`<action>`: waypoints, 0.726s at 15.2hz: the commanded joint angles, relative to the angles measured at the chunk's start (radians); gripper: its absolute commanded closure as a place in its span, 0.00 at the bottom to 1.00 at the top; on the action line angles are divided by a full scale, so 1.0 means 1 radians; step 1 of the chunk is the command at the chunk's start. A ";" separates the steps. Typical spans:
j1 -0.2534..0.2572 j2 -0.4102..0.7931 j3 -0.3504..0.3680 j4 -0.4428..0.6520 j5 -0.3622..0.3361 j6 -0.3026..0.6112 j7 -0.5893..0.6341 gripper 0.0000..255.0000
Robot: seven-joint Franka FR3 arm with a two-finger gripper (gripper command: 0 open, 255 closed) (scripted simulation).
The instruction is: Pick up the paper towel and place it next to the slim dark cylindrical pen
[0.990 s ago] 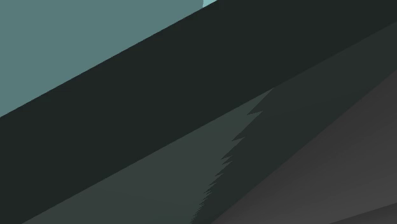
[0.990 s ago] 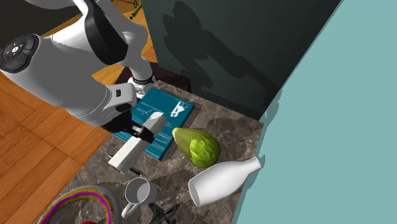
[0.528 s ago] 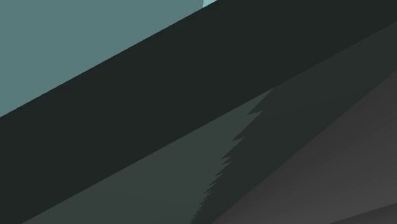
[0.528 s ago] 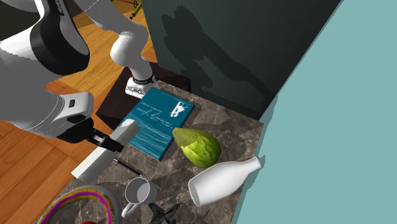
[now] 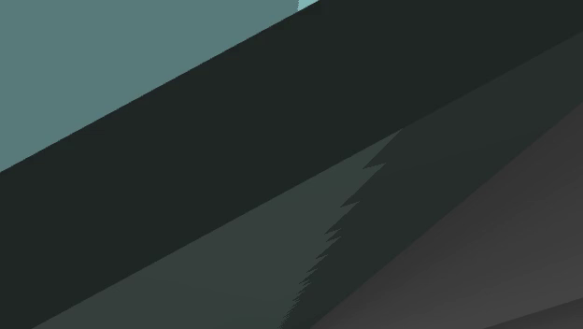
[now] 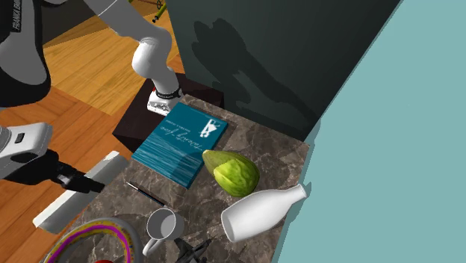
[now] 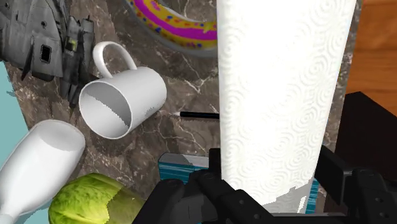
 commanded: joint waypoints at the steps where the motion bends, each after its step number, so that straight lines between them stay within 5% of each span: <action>1: 0.024 -0.012 -0.059 0.045 -0.014 -0.028 -0.040 1.00; 4: 0.104 -0.042 -0.173 0.136 -0.043 -0.070 -0.088 1.00; 11: 0.119 -0.066 -0.211 0.066 -0.073 0.011 -0.084 1.00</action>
